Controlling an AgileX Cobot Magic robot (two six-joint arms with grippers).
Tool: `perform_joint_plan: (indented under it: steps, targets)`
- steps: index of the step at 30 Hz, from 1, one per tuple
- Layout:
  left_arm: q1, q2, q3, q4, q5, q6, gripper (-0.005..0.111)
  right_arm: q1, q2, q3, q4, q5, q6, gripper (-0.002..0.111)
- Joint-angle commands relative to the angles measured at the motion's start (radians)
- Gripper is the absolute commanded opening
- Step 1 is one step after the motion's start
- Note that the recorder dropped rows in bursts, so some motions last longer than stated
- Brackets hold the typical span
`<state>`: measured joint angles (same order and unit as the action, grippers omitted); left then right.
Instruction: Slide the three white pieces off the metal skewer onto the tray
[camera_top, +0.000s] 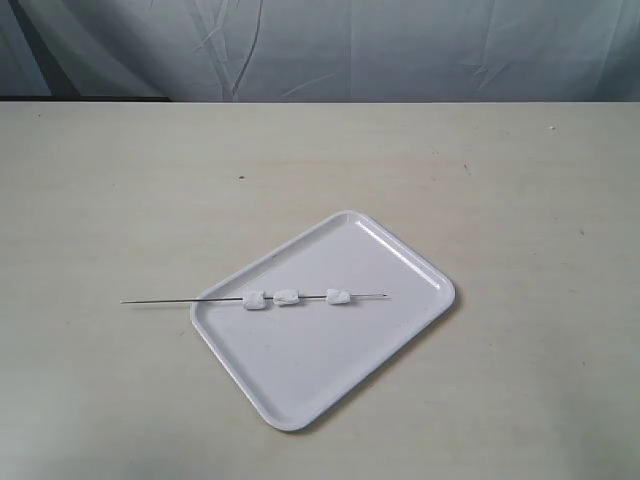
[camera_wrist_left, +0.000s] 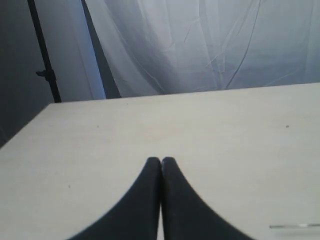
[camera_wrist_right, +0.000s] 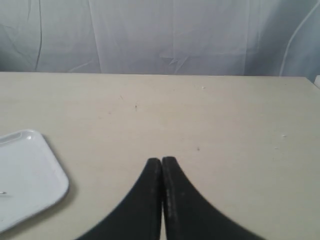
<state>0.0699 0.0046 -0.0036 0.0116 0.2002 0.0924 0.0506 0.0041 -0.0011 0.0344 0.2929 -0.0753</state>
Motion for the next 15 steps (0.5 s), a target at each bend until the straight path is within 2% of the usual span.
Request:
perform_joint_plan:
  steps: [1,7,11,15]
  targets:
    - [-0.003,-0.005,0.004,0.008,-0.187,-0.003,0.0,-0.003,-0.004,0.001,-0.002,-0.253,0.0,0.0]
    - [-0.003,-0.005,0.004,0.008,-0.535,-0.003,0.0,-0.003,-0.004,0.001,0.001,-0.646,0.0,0.0]
    - [-0.003,-0.005,0.004,0.012,-0.617,-0.003,0.0,-0.003,-0.004,0.001,0.001,-0.768,0.0,0.0]
    - [-0.003,-0.005,0.004,0.03,-0.671,-0.003,0.0,-0.003,-0.004,0.001,0.001,-0.792,0.0,0.0]
